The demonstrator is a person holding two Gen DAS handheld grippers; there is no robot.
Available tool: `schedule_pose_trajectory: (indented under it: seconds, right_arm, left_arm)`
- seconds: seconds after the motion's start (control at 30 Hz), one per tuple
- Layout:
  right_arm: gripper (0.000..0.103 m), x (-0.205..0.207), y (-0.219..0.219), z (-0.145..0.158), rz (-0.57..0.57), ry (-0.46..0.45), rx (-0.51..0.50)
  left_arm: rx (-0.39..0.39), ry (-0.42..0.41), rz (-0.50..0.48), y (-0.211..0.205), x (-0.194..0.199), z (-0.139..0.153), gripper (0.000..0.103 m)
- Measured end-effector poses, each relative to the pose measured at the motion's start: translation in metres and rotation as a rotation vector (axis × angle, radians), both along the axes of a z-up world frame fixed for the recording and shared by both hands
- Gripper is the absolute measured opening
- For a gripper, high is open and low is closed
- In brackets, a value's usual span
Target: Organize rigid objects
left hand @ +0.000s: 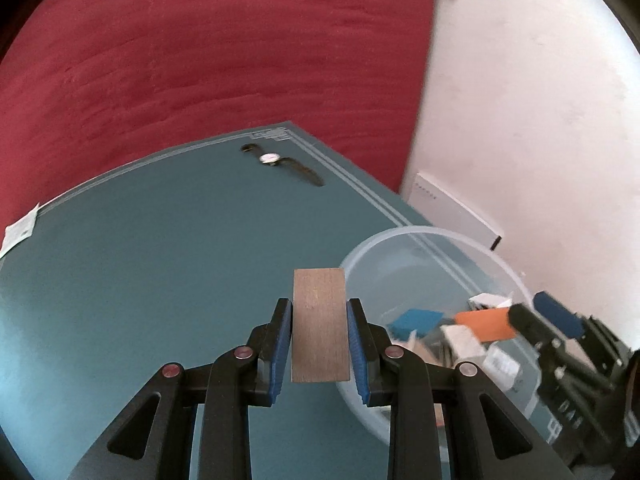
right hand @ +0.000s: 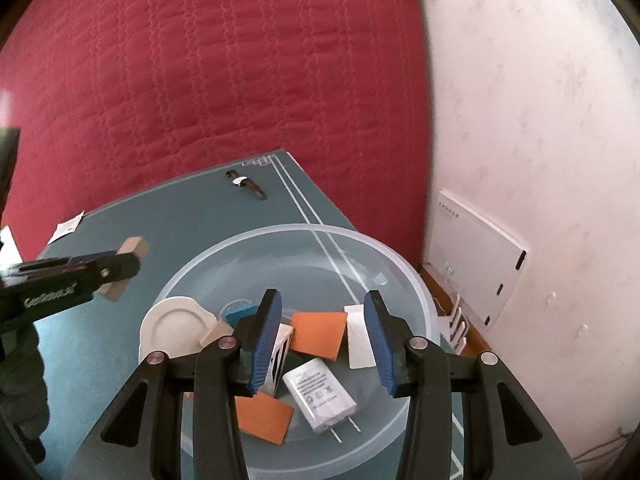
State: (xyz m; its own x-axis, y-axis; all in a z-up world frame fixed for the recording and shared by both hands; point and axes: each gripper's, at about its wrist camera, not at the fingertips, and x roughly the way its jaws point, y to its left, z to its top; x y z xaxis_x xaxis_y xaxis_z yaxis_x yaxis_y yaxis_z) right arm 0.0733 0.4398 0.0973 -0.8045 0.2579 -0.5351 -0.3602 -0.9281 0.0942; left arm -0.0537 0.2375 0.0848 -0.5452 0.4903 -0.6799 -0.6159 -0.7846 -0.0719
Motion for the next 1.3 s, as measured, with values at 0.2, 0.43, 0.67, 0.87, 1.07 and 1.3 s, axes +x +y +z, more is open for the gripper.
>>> schedule_pose_trajectory:
  seconds: [0.2, 0.43, 0.67, 0.87, 1.07, 1.3]
  right_arm:
    - [0.045, 0.001, 0.005, -0.001, 0.000, 0.006, -0.013]
    - [0.045, 0.001, 0.006, -0.002, -0.006, 0.010, -0.019]
    - [0.045, 0.002, 0.006, -0.001, -0.006, 0.011, -0.020]
    - [0.045, 0.003, 0.008, 0.000, -0.006, 0.016, -0.022]
    - [0.045, 0.003, 0.007, 0.000, -0.005, 0.015, -0.021]
    - [0.045, 0.003, 0.006, 0.001, -0.005, 0.013, -0.023]
  left_arm:
    - [0.002, 0.009, -0.041, 0.019, 0.004, 0.001, 0.029]
    - [-0.007, 0.008, -0.057, 0.033, 0.002, -0.003, 0.029]
    - [-0.008, 0.018, -0.076, 0.037, 0.005, -0.003, 0.029]
    - [-0.008, 0.023, -0.088, 0.043, 0.007, -0.003, 0.029]
    - [-0.004, 0.032, -0.083, 0.046, 0.008, -0.003, 0.029]
    - [0.005, 0.050, -0.075, 0.044, 0.010, -0.002, 0.046]
